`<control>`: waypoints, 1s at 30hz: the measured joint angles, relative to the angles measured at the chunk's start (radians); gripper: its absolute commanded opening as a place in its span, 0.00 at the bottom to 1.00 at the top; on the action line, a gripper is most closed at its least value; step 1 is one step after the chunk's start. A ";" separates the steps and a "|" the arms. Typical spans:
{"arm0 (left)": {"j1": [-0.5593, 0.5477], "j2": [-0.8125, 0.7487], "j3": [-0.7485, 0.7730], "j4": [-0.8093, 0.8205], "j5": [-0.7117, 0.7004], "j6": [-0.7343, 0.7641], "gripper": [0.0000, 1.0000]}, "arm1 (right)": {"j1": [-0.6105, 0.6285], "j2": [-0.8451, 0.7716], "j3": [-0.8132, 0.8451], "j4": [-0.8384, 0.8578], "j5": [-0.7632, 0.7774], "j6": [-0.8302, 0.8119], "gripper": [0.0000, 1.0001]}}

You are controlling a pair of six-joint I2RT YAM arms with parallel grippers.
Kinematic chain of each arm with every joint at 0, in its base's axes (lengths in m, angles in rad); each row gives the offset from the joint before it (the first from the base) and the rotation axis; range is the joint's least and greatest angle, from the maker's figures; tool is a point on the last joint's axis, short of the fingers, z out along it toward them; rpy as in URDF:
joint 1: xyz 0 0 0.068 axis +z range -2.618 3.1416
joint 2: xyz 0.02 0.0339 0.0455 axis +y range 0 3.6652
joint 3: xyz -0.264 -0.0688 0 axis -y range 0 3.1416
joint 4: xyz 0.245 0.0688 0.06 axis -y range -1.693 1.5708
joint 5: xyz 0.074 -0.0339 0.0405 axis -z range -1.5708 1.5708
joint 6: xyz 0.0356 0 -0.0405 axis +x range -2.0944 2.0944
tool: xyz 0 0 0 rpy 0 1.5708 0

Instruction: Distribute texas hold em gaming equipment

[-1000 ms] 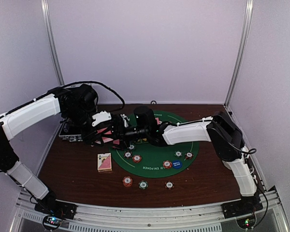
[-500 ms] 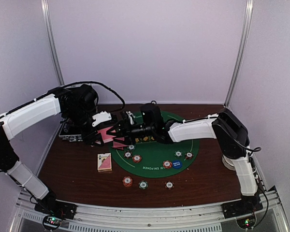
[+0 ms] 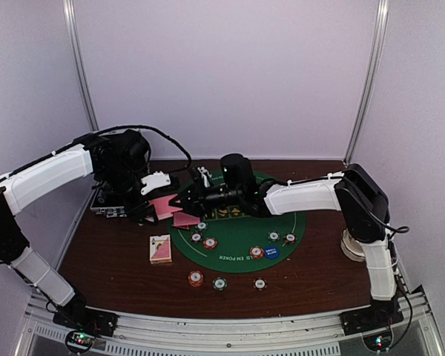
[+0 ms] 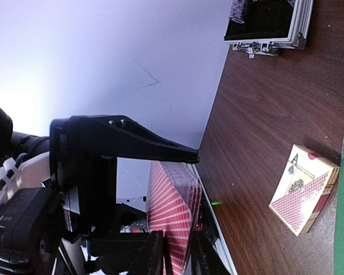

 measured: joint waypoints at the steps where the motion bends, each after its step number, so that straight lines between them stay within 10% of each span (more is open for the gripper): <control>1: 0.000 0.000 0.000 -0.002 0.000 0.000 0.00 | 0.000 -0.004 -0.005 0.002 -0.001 0.003 0.10; 20: 0.000 0.000 -0.002 -0.007 -0.033 0.007 0.00 | -0.130 -0.210 -0.278 -0.010 -0.027 -0.004 0.00; 30: 0.000 0.000 -0.002 -0.007 -0.034 0.010 0.00 | -0.320 -0.459 -0.558 -0.315 0.027 -0.249 0.00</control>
